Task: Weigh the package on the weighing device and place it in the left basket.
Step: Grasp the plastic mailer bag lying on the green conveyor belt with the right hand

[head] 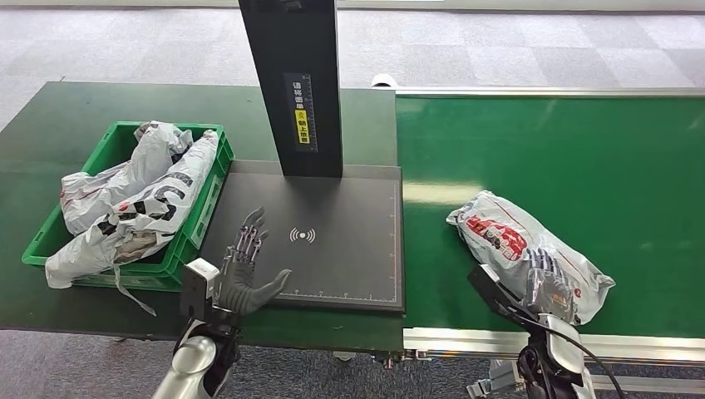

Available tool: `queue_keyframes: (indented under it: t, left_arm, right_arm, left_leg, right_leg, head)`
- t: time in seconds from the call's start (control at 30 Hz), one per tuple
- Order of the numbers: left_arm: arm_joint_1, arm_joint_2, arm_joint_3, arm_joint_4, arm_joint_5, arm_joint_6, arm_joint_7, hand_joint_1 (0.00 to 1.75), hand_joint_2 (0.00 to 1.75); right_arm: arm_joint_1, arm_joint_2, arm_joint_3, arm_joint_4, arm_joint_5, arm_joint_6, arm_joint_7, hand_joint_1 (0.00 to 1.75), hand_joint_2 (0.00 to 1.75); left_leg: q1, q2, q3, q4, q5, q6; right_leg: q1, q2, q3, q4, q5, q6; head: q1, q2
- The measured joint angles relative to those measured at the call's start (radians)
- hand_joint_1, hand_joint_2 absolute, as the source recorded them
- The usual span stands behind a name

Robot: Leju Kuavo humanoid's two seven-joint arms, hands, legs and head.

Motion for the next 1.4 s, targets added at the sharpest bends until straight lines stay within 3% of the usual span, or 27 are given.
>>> queue_keyframes:
  t: [1.07, 1.1, 1.13, 1.23, 1.27, 1.33, 1.4]
  left_arm:
    - [0.017, 0.005, 0.001, -0.013, 0.000, 0.003, 0.004, 0.00, 1.75]
    - [0.017, 0.005, 0.001, -0.013, 0.000, 0.003, 0.004, 0.00, 1.75]
    - [0.017, 0.005, 0.001, -0.013, 0.000, 0.004, 0.004, 0.00, 1.75]
    - [0.017, 0.005, 0.001, -0.013, 0.000, 0.005, 0.005, 0.00, 1.75]
    - [0.017, 0.005, 0.001, -0.013, 0.000, 0.006, 0.005, 0.00, 1.75]
    - [0.017, 0.005, 0.001, -0.013, 0.000, 0.006, 0.005, 0.00, 1.75]
    - [0.017, 0.005, 0.001, -0.013, 0.000, 0.007, 0.005, 0.00, 1.75]
  right_arm:
    - [-0.005, 0.000, 0.007, 0.041, -0.006, 0.037, -0.006, 0.00, 1.75]
    - [-0.005, -0.001, 0.008, 0.042, -0.007, 0.037, -0.008, 0.06, 1.75]
    - [-0.005, -0.001, 0.009, 0.042, -0.008, 0.037, -0.011, 0.24, 1.75]
    - [-0.005, -0.002, 0.012, 0.044, -0.015, 0.037, -0.018, 1.16, 1.75]
    - [-0.005, -0.002, 0.013, 0.045, -0.017, 0.037, -0.019, 1.39, 1.75]
    - [-0.007, -0.004, 0.014, 0.047, -0.022, 0.037, -0.021, 1.63, 1.75]
    - [-0.010, -0.005, 0.015, 0.048, -0.025, 0.036, -0.024, 1.73, 1.75]
  left_leg:
    - [0.000, 0.000, 0.000, 0.000, 0.000, 0.000]
    - [0.000, 0.000, 0.000, 0.000, 0.000, 0.000]
    - [0.000, 0.000, 0.000, 0.000, 0.000, 0.000]
    - [0.000, 0.000, 0.000, 0.000, 0.000, 0.000]
    - [0.000, 0.000, 0.000, 0.000, 0.000, 0.000]
    - [0.000, 0.000, 0.000, 0.000, 0.000, 0.000]
    - [0.000, 0.000, 0.000, 0.000, 0.000, 0.000]
  right_leg:
    - [0.000, 0.000, 0.000, 0.000, 0.000, 0.000]
    - [0.000, 0.000, 0.000, 0.000, 0.000, 0.000]
    - [0.000, 0.000, 0.000, 0.000, 0.000, 0.000]
    - [0.000, 0.000, 0.000, 0.000, 0.000, 0.000]
    - [0.000, 0.000, 0.000, 0.000, 0.000, 0.000]
    - [0.000, 0.000, 0.000, 0.000, 0.000, 0.000]
    - [0.000, 0.000, 0.000, 0.000, 0.000, 0.000]
  head:
    - [0.000, 0.000]
    - [0.000, 0.000]
    - [0.000, 0.000]
    - [0.000, 0.000]
    - [0.000, 0.000]
    - [0.000, 0.000]
    - [0.000, 0.000]
